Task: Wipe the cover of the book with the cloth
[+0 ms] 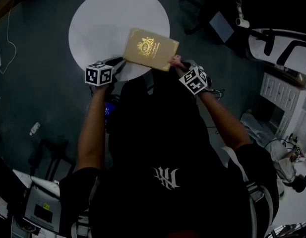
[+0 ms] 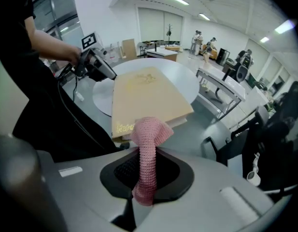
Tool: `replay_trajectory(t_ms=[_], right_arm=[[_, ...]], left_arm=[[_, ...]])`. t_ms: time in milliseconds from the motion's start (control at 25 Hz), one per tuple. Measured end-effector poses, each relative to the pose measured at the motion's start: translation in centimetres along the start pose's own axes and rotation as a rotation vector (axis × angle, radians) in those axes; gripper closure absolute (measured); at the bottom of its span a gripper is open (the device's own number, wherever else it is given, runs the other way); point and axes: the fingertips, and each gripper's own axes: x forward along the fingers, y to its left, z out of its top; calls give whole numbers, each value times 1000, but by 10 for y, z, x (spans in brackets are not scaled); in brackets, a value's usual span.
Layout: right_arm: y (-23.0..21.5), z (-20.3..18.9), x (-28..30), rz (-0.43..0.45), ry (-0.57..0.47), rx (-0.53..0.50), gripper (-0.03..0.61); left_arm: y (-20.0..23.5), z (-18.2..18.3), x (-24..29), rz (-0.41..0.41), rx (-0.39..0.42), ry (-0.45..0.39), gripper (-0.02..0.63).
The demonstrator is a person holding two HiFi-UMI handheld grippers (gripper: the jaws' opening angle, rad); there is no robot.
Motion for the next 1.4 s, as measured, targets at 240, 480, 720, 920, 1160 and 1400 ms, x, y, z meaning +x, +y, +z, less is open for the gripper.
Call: replay_trajectory(t_ms=[240,480,720,920,1160,1400], right_arm=[[27,113,-41,11,-306,69,540],[81,218,15,150,-383,16,540],[94,223,62,133,-298,-18,541],[94,213,65,107,-285,-63,541],[88,186,55,105,-271,-54,541],[79,148,41,88,-252,-15,541]], left_arm=[[-2,0,0,-25,34,20,545],[-3,1,1,-33,46,33,545],[0,-1,4,-32,50,39,546],[2,-2,5,-36,42,26,546],[1,-2,4,-34,41,22,546],[0,-3,3,-29,47,24,546]])
